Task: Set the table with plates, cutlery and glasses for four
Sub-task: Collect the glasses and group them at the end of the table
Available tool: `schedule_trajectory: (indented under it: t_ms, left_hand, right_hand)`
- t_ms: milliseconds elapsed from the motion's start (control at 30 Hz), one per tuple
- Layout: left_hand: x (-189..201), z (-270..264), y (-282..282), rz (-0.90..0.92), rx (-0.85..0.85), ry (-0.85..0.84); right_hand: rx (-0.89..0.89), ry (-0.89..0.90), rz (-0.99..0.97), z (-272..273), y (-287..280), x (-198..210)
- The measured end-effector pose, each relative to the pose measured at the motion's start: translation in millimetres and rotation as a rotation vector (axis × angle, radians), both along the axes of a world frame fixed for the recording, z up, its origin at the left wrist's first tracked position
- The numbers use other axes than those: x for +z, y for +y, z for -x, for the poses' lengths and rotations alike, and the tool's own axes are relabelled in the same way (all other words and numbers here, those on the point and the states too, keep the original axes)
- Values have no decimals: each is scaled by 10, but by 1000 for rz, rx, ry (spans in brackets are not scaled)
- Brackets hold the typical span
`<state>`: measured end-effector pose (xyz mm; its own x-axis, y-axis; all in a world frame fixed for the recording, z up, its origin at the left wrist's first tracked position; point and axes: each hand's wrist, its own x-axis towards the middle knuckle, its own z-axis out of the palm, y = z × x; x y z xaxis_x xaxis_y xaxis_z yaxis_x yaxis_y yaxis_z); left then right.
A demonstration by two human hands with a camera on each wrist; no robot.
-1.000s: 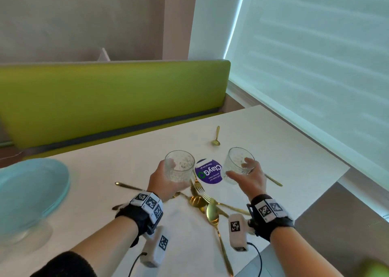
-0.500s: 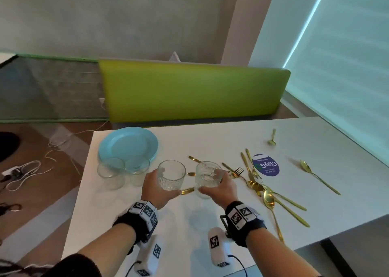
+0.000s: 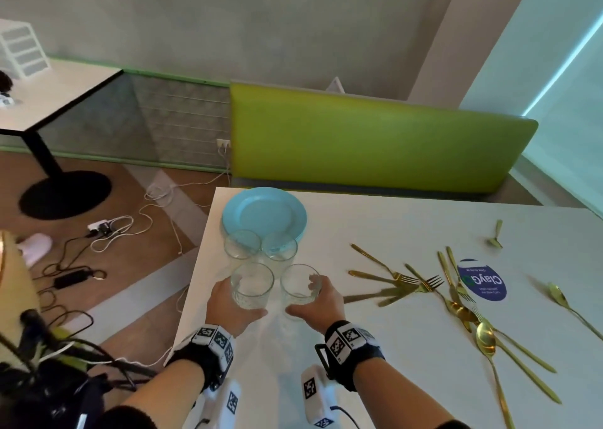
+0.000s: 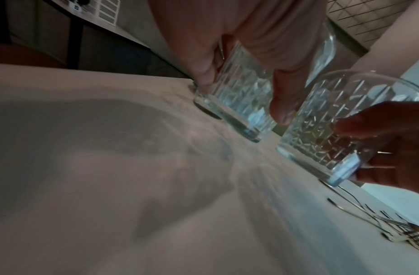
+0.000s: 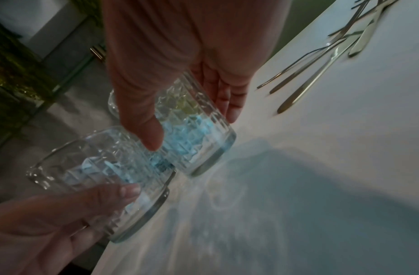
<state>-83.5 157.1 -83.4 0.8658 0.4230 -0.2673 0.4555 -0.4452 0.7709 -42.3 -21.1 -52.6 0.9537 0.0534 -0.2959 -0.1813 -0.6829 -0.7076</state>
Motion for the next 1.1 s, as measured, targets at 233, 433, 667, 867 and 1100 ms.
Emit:
schedule_trajectory:
  t_ms: [233,433,667,867,1100]
  left_hand:
    - [-173,-26,156,-37,13,47]
    - [-311,-98,236,-41,17,63]
    - [-337,-125,262,-28,45,70]
    - [-327,-173,292,3,55,102]
    - [-123,-48,255,63,91,96]
  right_hand:
    - [43,3,15,-6,202,-105]
    - [52,25,5,-17,265,-193]
    - [65,36,-20,-47,310,-218]
    - [83,60,-26,-96,319,-197]
    - [73,113,-22,-102,298,-173]
